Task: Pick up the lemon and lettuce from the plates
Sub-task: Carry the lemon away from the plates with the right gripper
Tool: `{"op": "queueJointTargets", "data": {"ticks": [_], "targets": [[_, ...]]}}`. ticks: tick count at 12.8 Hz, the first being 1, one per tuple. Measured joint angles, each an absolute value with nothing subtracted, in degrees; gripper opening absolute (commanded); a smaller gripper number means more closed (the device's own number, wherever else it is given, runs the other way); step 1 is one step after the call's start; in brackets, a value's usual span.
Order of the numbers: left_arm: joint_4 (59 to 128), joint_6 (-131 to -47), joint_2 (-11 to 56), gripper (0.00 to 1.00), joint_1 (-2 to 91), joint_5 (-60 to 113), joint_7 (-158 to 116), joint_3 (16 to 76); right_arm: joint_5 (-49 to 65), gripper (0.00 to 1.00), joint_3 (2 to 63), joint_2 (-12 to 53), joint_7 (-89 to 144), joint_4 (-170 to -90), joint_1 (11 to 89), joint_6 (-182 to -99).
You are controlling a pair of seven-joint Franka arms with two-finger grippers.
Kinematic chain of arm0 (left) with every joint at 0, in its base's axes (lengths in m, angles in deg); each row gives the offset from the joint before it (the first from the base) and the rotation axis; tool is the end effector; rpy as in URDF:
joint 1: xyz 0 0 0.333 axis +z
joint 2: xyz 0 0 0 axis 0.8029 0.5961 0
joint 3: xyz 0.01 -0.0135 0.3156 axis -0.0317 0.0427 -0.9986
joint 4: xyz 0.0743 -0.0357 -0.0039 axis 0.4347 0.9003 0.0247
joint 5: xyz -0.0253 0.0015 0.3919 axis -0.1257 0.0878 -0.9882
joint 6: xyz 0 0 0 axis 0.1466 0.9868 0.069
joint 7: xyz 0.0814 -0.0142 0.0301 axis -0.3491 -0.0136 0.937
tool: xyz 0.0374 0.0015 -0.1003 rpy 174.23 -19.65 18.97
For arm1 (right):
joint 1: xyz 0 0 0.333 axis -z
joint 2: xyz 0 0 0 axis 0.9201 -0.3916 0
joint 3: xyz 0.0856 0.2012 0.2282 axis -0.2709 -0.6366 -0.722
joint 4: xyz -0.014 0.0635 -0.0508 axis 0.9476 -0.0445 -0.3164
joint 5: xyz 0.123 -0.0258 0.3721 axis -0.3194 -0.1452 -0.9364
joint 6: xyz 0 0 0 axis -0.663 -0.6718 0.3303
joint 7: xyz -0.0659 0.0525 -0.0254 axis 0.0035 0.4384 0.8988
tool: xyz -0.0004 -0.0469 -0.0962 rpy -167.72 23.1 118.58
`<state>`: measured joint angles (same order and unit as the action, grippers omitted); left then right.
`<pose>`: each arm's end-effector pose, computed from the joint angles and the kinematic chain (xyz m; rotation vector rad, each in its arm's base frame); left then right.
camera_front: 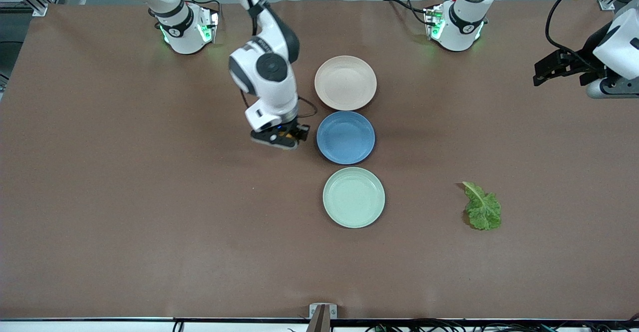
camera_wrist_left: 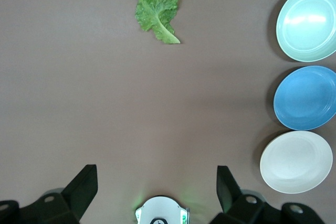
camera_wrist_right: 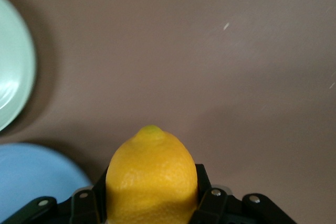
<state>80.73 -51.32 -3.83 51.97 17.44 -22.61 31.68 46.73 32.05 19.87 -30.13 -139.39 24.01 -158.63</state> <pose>0.5279 -0.0505 0.6429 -3.1243 0.0253 0.1811 0.4979 0.3939 0.2887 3.1041 -0.3539 0.0890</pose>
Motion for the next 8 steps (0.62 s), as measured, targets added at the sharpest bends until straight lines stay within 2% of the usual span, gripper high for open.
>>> {"op": "queueJointTargets", "data": {"ticks": [8], "targets": [[80.8, -51.8, -3.8, 1.0, 51.8, 17.0, -22.6, 31.6, 45.5, 0.0, 31.9, 19.8, 9.8, -143.5, 50.4, -160.0]]}}
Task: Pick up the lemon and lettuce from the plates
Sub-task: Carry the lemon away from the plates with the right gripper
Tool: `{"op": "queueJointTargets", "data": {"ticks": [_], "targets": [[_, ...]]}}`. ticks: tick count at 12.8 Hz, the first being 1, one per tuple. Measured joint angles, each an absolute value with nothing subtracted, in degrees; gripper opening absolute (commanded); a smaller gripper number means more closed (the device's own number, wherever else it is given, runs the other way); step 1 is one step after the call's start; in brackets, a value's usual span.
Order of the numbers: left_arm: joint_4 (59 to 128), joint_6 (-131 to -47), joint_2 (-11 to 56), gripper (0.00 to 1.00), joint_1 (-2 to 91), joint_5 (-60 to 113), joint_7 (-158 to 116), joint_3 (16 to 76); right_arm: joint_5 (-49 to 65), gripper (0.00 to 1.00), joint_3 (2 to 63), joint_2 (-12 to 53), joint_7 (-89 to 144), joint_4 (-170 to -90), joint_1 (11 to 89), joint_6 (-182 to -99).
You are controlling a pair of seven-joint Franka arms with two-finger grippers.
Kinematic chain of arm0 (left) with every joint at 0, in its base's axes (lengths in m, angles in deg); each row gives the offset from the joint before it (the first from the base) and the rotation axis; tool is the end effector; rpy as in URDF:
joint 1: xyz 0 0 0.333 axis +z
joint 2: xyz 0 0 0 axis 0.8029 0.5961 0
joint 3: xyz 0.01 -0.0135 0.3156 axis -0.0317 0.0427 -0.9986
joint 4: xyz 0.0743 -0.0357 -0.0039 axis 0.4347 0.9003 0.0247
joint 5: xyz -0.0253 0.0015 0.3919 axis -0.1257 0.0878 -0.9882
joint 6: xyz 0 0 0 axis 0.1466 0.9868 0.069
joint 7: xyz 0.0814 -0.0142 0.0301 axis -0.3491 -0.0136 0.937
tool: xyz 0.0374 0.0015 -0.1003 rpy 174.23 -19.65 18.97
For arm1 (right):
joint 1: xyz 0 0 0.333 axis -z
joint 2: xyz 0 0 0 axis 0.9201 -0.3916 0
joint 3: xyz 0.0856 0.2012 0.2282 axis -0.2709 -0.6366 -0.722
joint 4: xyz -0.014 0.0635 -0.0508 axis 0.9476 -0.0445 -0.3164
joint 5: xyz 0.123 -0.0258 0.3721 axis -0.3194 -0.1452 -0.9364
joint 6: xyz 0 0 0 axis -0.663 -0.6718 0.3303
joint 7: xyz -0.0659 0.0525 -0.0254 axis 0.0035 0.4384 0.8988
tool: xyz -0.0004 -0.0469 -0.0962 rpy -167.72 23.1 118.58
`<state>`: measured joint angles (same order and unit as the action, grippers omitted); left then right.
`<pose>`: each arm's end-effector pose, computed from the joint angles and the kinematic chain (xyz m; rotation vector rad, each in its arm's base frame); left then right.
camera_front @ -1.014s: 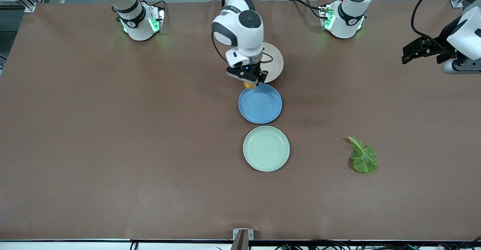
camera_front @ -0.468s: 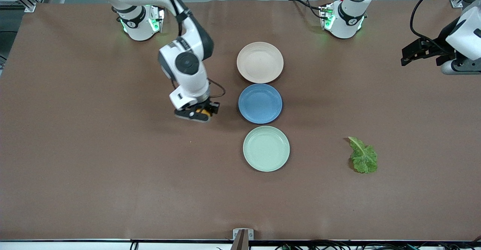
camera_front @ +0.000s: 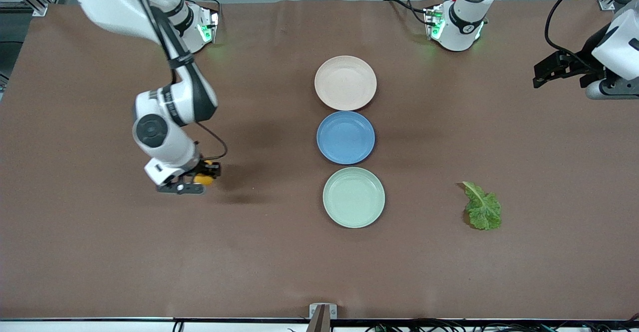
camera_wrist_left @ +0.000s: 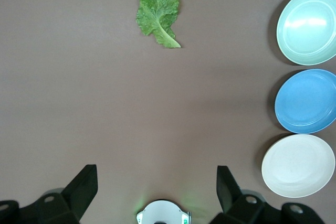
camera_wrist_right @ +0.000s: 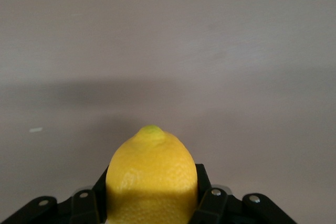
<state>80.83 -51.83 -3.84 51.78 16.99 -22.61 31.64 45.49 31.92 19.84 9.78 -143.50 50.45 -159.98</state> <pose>0.5289 -0.0510 0.6429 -3.1178 0.0278 0.1682 0.6014 0.1275 0.2602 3.1029 -0.0083 -0.0187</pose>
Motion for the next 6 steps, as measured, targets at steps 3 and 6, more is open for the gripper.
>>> {"op": "queueJointTargets", "data": {"ticks": [3, 6], "targets": [[80.8, -51.8, -3.9, 1.0, 51.8, 17.0, -22.6, 31.7, 39.4, 0.0, 31.7, 17.7, 22.6, -144.3, 56.2, -162.4], [80.8, -51.8, -3.9, 1.0, 51.7, 16.3, -22.6, 32.1, 37.5, 0.01, 31.5, 13.4, 28.7, -144.4, 58.9, -167.5]]}}
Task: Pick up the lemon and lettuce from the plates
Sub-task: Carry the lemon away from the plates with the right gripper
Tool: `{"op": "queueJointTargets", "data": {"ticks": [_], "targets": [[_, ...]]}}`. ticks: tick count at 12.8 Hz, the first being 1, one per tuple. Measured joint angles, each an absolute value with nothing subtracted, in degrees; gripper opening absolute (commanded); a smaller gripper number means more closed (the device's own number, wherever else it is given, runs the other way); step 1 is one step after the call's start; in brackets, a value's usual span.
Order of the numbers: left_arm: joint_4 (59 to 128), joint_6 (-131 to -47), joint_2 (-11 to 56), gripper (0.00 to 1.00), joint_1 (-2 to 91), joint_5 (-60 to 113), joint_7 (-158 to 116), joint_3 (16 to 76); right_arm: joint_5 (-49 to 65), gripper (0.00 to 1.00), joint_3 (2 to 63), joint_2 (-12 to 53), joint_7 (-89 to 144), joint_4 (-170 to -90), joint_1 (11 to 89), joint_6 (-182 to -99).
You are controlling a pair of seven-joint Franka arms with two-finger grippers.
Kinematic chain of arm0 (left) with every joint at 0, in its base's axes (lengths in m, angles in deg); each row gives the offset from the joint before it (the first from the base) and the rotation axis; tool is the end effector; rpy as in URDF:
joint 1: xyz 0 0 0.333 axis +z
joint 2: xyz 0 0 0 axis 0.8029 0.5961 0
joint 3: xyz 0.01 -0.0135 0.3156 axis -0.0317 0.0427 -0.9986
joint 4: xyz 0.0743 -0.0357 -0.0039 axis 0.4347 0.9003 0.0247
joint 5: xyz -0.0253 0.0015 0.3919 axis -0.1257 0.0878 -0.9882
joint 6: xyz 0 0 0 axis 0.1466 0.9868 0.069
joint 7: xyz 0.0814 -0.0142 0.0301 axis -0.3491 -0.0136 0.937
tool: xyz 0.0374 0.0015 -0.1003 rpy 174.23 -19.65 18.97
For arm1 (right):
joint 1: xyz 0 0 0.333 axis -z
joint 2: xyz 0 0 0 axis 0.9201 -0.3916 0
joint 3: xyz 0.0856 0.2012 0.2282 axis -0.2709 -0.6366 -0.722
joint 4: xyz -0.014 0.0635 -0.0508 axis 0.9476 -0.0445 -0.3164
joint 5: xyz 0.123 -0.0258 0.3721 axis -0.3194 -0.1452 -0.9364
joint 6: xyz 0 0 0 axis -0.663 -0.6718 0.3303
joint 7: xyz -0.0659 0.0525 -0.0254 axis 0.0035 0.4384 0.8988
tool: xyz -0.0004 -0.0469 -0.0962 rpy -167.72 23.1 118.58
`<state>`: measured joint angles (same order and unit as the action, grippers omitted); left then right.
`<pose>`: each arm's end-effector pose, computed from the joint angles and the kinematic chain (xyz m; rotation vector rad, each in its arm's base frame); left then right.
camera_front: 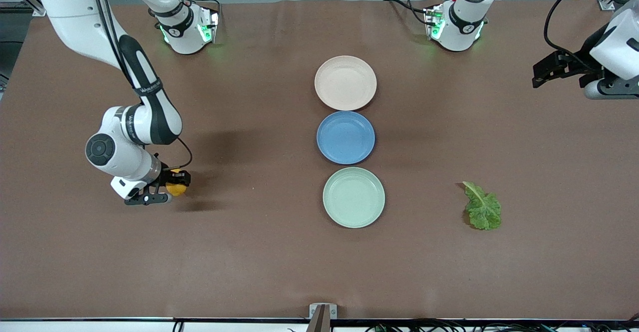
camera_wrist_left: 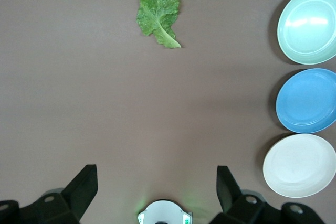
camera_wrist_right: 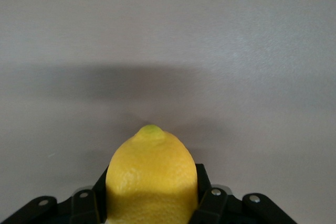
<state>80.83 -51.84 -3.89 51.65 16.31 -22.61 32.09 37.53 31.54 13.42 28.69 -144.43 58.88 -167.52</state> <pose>0.5282 -0.0549 0.6434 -3.1055 0.0411 0.1641 0.6103 0.0404 0.1963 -3.0951 -0.1189 0.0214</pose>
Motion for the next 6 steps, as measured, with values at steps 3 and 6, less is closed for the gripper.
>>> {"op": "queueJointTargets", "data": {"ticks": [3, 6], "targets": [[80.8, -51.8, -4.0, 1.0, 51.6, 16.1, -22.6, 32.2, 36.3, 0.01, 31.3, 11.3, 29.9, -143.4, 59.9, -168.7], [80.8, -51.8, -4.2, 1.0, 51.6, 16.0, -22.6, 32.2, 35.7, 0.01, 31.3, 10.4, 29.9, -141.8, 59.9, -168.5]]}}
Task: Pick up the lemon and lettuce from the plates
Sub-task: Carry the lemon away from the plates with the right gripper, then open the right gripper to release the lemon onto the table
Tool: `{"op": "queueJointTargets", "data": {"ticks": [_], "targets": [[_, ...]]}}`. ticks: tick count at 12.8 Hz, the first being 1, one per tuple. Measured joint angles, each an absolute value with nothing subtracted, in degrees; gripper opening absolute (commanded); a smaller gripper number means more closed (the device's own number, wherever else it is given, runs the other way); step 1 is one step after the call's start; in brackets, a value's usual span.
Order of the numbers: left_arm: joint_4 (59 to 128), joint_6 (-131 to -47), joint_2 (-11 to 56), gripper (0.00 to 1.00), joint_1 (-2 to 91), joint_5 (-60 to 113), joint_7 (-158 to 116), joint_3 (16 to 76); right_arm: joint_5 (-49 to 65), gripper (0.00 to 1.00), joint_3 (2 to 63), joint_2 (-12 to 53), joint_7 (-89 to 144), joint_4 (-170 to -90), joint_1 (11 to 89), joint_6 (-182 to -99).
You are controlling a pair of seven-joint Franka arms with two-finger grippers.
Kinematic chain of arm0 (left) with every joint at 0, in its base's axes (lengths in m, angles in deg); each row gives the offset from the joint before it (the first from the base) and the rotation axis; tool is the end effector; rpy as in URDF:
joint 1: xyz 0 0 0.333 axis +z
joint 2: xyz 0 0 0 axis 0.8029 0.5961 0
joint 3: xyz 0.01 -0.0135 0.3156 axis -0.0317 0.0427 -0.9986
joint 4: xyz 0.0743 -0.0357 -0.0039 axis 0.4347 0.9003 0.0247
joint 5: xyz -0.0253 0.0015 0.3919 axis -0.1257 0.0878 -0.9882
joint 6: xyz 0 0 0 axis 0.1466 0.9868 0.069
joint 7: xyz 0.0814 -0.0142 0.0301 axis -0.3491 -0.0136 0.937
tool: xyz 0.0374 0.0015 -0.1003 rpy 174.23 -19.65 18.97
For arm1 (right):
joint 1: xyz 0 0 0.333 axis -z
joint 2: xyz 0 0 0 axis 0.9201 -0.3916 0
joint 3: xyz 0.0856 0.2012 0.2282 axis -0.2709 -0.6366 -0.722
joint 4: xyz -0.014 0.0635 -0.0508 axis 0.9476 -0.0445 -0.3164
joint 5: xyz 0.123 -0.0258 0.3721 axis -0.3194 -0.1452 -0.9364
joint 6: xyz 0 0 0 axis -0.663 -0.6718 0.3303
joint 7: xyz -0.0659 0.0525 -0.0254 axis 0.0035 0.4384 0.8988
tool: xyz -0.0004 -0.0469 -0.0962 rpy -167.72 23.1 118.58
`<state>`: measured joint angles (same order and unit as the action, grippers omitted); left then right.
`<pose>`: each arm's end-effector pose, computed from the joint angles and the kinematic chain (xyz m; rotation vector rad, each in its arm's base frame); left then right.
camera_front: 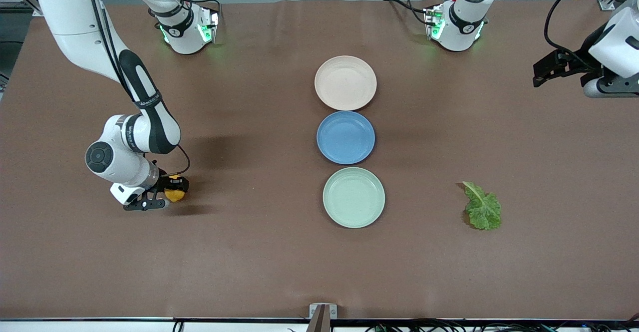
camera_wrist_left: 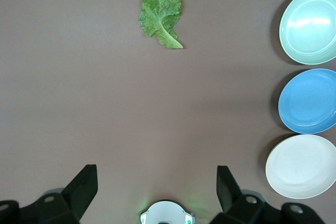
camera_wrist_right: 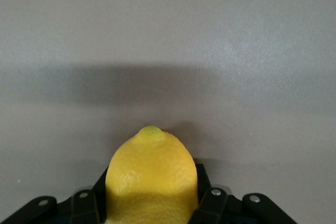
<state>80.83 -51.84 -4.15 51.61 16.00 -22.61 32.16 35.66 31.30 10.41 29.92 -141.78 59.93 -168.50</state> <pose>0.5268 -0.0553 0.6458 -3.1005 0.0429 0.1559 0.6221 0.0322 0.1829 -3.0794 -0.0900 0.0018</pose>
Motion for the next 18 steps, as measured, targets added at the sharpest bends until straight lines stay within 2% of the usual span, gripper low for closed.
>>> {"op": "queueJointTargets", "data": {"ticks": [2, 3, 4, 5, 10, 15, 18], "targets": [[80.8, -51.8, -4.3, 1.0, 51.7, 16.0, -22.6, 32.2, 35.4, 0.01, 31.3, 9.9, 29.9, -140.9, 59.9, -168.4], [80.8, -51.8, -4.3, 1.0, 51.7, 16.0, -22.5, 32.2, 35.4, 0.05, 31.2, 9.5, 29.9, -140.3, 59.9, -168.4], [80.8, -51.8, -4.5, 1.0, 51.7, 16.0, -22.5, 32.1, 35.4, 0.44, 31.1, 9.0, 29.9, -139.5, 59.9, -168.5], [80.8, -51.8, -4.6, 1.0, 51.7, 16.0, -22.4, 32.1, 35.4, 0.99, 31.1, 8.6, 29.9, -138.7, 59.9, -168.5], [80.8, -51.8, -5.0, 1.0, 51.9, 16.0, -22.3, 32.1, 35.3, 1.0, 31.0, 7.1, 30.0, -135.6, 59.9, -167.1], [80.9, -51.8, -5.9, 1.0, 51.9, 16.0, -22.3, 32.1, 35.3, 1.0, 31.8, 7.9, 30.0, -122.3, 60.0, -146.5], [80.9, -51.8, -6.1, 1.0, 51.9, 16.0, -22.3, 32.1, 35.5, 1.0, 33.6, 11.2, 29.3, -118.5, 60.2, -137.1]]}}
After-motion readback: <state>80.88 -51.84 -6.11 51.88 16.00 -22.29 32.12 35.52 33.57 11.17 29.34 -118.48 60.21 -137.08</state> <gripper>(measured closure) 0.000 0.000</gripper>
